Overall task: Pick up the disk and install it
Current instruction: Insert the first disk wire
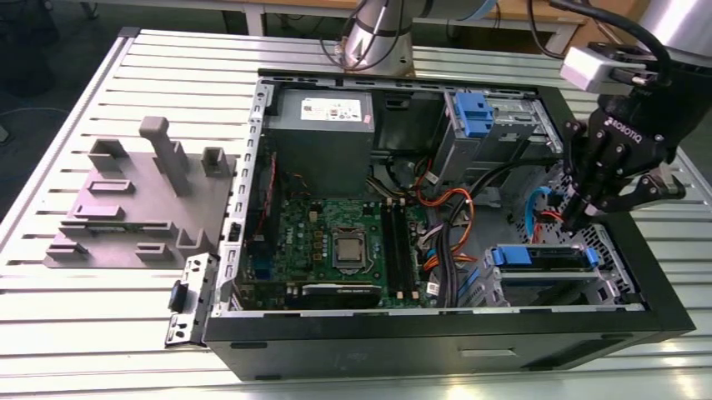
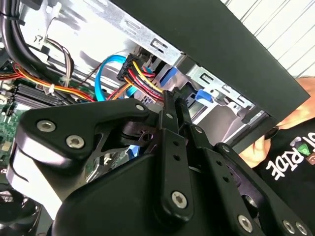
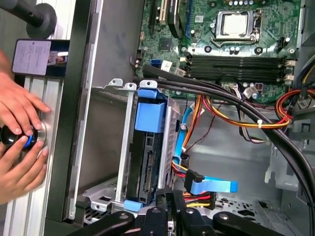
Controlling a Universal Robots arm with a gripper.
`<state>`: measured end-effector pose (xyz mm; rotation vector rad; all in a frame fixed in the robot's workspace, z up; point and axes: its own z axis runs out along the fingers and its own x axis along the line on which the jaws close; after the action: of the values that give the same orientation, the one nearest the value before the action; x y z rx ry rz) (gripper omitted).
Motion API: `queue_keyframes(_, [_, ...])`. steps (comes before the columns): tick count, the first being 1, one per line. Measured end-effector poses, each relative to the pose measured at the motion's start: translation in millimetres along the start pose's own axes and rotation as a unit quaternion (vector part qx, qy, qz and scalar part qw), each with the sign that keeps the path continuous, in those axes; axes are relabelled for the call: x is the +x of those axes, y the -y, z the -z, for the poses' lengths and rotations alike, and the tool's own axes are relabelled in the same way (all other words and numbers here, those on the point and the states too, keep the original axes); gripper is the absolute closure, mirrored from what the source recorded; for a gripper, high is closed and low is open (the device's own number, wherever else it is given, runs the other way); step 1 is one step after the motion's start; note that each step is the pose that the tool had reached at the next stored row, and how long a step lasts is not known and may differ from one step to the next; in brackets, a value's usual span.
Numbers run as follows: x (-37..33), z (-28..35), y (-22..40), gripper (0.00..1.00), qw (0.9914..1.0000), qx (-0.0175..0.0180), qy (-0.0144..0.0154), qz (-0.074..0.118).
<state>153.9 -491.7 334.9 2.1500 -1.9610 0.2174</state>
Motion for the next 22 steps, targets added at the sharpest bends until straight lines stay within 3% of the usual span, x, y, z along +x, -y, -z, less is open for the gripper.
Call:
queue_keyframes(4, [2.8, -1.0, -1.9, 0.83, 0.99997, 0.0075, 0.0004, -0.002])
queue_keyframes(11, [7.8, -2.9, -10.5, 0.83, 0.99979, 0.0199, 0.0025, -0.005])
queue_keyframes(16, [11.1, -4.3, -14.2, 0.83, 0.9997, 0.0233, 0.0025, -0.007])
queue_keyframes(22, [12.4, -5.2, -14.5, 0.83, 0.99963, 0.023, 0.0029, -0.014])
